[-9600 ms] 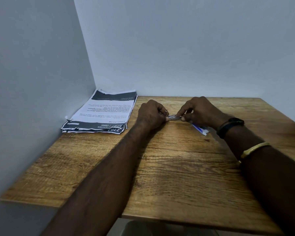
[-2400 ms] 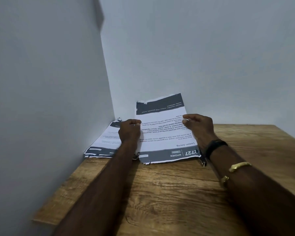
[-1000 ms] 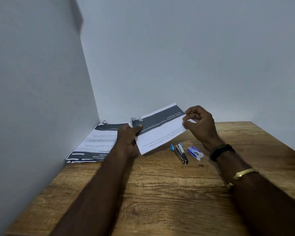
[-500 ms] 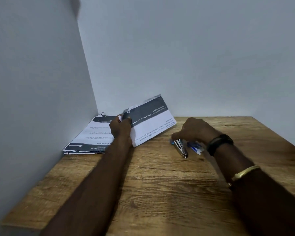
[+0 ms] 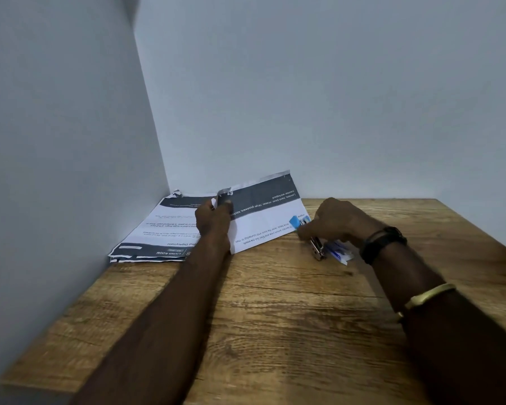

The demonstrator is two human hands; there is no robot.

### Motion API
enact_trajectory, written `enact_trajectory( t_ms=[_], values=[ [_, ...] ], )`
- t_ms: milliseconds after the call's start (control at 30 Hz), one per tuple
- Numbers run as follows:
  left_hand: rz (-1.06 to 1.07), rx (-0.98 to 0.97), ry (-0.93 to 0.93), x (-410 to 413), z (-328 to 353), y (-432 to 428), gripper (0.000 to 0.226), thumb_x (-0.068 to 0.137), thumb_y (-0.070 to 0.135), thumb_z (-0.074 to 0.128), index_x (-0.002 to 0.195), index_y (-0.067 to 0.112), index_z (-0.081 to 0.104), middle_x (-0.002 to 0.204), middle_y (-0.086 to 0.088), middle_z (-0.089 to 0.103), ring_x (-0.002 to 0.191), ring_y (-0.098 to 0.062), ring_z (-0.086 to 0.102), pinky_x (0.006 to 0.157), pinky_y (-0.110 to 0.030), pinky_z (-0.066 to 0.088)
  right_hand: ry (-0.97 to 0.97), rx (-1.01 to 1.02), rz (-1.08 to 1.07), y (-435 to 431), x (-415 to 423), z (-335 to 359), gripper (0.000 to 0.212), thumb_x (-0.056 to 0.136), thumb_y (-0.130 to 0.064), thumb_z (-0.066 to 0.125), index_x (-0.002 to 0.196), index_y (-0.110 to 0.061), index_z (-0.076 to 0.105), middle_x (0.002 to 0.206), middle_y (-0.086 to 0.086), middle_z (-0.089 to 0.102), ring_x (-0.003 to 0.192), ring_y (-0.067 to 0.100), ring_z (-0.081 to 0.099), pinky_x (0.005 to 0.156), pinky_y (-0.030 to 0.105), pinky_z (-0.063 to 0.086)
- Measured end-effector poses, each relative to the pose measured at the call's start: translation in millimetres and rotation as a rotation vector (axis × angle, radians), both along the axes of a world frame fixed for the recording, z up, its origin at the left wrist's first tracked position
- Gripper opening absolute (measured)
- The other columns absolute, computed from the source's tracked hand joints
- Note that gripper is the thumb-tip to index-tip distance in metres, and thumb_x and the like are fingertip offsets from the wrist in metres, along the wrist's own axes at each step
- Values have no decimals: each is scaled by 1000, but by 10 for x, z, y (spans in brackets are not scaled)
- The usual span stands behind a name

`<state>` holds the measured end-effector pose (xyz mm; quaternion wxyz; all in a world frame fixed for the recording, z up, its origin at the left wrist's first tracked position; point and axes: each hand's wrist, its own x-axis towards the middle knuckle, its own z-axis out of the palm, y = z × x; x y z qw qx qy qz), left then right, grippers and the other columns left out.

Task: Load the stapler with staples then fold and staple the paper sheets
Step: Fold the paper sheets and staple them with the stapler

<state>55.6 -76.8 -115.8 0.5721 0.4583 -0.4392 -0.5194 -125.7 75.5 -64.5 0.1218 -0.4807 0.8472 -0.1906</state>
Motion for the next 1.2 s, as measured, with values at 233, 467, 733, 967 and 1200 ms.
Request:
enact_trajectory(
  t_ms=[233, 467, 733, 967, 1200],
  values=[
    [-186, 12, -40, -53, 23, 136, 13, 81, -4, 65, 77, 8, 63, 75, -13, 61, 65, -23, 57, 57, -27, 46, -780, -346, 167, 47, 19, -78, 29, 86, -21, 84, 94, -12, 57, 84, 20, 75, 64, 27, 71, 54, 34, 61],
    [-309, 49, -37, -56, 80, 211, 14, 79, -6, 66, 75, 6, 62, 71, -17, 64, 64, -27, 61, 66, -39, 53, -891, -612, 138, -43, 36, -209, 40, 71, -17, 94, 99, -11, 66, 70, 15, 72, 50, 18, 61, 58, 33, 60],
    [-391, 29, 88, -103, 62, 305, 12, 79, 5, 81, 86, 7, 73, 91, -26, 75, 78, -37, 72, 78, -64, 59, -1187, -720, 24, -86, 8, -182, 42, 63, -11, 92, 102, -7, 75, 73, 10, 74, 58, 17, 67, 62, 28, 64],
    [-395, -3, 73, -110, 72, 340, 9, 81, 4, 79, 81, 12, 75, 82, -20, 76, 74, -34, 72, 78, -66, 57, -1434, -747, -42, -165, 67, -178, 15, 82, -29, 83, 91, -18, 77, 77, 4, 72, 67, 15, 67, 58, 29, 59],
    [-364, -73, 7, -127, 57, 352, 15, 80, 4, 80, 70, 13, 72, 74, -15, 74, 68, -31, 70, 74, -62, 58, -1654, -719, -188, -212, 94, -153, 27, 103, -35, 61, 102, -9, 55, 109, 28, 72, 84, 41, 78, 62, 51, 65]
  ],
)
